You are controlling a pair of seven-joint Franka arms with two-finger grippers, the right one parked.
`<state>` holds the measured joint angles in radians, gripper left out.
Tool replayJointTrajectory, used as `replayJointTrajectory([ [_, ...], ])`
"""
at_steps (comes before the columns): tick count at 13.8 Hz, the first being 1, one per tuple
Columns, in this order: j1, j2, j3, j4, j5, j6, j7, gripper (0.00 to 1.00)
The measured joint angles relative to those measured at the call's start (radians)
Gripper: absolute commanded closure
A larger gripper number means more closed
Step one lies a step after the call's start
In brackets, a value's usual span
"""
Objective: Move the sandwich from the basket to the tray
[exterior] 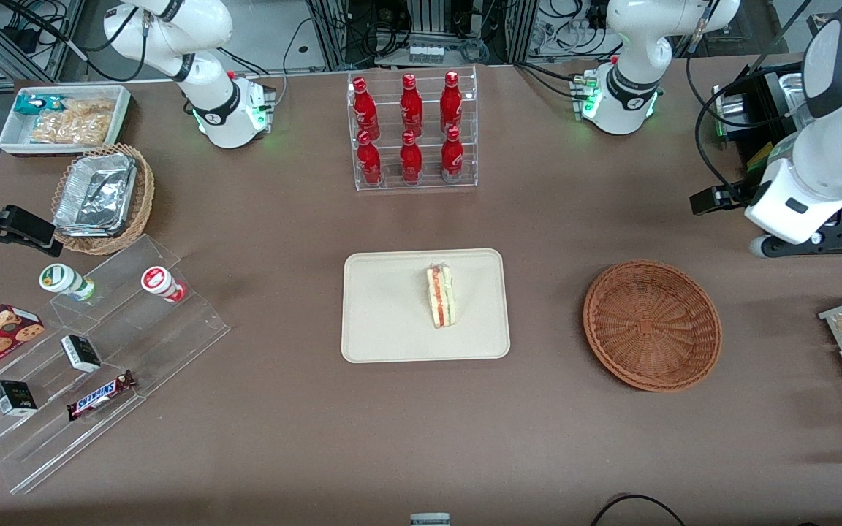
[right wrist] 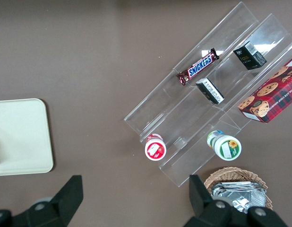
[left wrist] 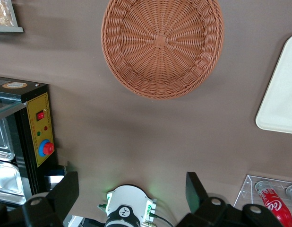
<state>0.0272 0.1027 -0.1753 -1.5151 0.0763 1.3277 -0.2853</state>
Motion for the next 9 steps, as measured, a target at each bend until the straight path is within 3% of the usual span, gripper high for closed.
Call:
replayJointTrajectory([
  [9, 0.002, 0.0, 0.0, 0.036, 0.0, 0.0, 0.007, 0.0],
])
